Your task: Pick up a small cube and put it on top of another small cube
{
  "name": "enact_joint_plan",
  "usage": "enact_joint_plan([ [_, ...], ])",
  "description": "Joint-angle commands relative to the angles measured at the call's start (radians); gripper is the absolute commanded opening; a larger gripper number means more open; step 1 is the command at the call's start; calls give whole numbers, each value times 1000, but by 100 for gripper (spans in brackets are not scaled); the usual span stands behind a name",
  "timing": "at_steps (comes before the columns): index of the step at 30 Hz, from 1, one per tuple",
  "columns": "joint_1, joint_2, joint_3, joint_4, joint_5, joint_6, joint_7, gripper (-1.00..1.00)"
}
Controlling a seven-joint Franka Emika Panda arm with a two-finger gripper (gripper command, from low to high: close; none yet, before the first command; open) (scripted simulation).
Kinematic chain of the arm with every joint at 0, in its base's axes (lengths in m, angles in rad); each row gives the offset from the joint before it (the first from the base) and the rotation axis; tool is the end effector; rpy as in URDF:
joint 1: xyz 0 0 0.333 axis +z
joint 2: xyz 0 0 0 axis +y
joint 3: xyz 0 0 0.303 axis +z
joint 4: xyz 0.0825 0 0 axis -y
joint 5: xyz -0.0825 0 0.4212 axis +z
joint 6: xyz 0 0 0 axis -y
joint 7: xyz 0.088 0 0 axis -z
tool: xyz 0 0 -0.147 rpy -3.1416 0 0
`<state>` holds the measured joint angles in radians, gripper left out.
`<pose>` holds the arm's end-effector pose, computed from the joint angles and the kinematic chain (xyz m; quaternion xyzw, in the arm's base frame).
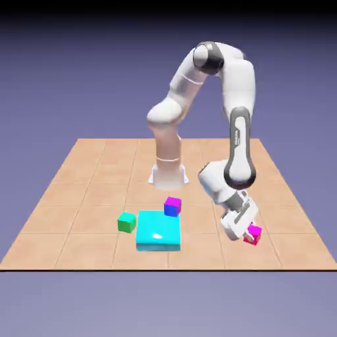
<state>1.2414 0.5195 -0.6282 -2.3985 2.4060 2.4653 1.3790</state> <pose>0.4156 0.2451 0.0491 -0.1075 0.9150 0.3004 0.2467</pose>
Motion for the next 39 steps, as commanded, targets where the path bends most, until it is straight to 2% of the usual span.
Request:
enact_joint_plan([
  [1,36,-3,-36,-11,-7,-9,18,-100],
  [5,181,-14,-178,-53,-30,-45,87,-100],
  [21,-387,-232,285,-190,-46,73,-43,-100],
  [31,-672,-563,645,-405,-65,167,-213,-100],
  [33,-677,-568,651,-409,-66,169,-216,-100],
  [39,-663,-351,654,-288,65,103,-353,-100],
])
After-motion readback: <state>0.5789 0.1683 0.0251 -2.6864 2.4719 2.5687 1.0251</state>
